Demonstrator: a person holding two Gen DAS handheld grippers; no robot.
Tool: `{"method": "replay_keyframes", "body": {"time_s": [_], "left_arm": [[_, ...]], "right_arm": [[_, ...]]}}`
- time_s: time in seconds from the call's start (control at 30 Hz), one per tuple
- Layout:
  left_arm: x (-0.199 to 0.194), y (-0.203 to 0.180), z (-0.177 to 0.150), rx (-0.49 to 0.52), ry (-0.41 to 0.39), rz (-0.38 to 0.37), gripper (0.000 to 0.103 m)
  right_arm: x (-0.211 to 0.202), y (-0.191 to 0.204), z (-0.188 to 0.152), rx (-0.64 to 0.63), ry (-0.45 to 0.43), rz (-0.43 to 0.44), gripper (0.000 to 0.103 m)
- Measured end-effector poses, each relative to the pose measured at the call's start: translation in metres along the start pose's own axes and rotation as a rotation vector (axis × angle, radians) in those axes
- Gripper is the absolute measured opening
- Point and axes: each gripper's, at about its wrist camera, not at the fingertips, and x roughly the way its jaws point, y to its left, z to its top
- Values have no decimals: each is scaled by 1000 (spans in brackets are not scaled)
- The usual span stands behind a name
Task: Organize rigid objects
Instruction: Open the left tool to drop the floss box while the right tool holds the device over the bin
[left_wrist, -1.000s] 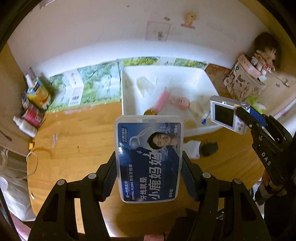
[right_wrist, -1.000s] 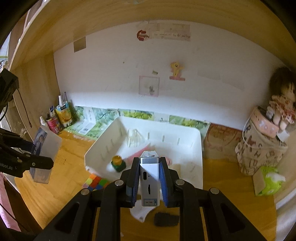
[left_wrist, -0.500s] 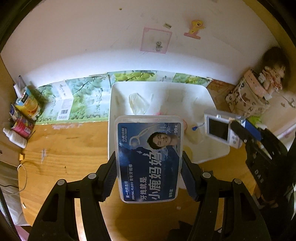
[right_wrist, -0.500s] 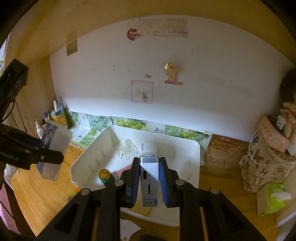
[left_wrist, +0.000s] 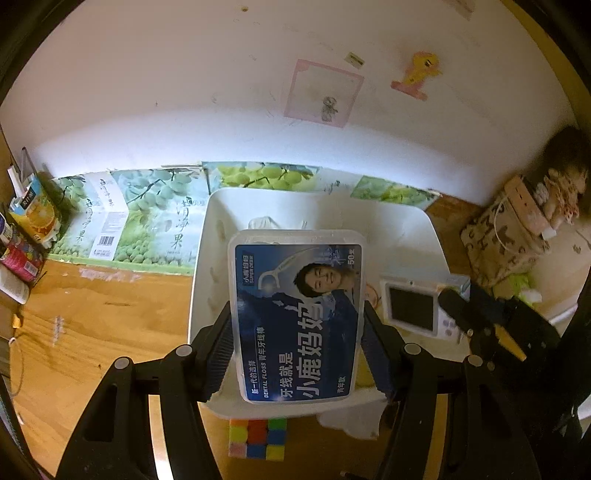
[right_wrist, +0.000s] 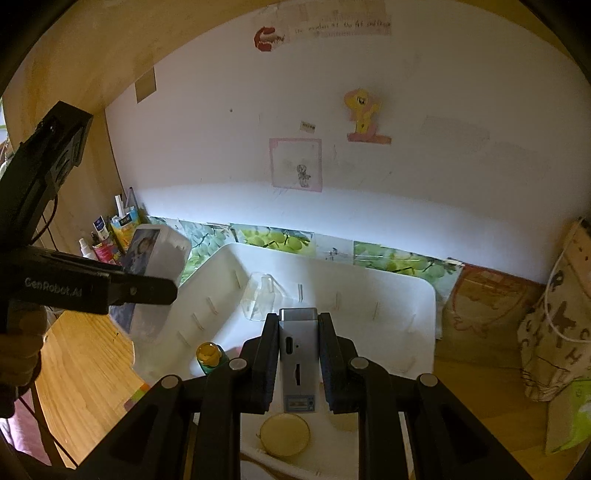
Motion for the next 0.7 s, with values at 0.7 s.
{"method": "replay_keyframes", "body": {"time_s": [0.7], "left_arm": [[1, 1, 6, -39, -66, -39, 81]], "right_arm": [[16, -10, -6, 52, 2, 31, 21]]}}
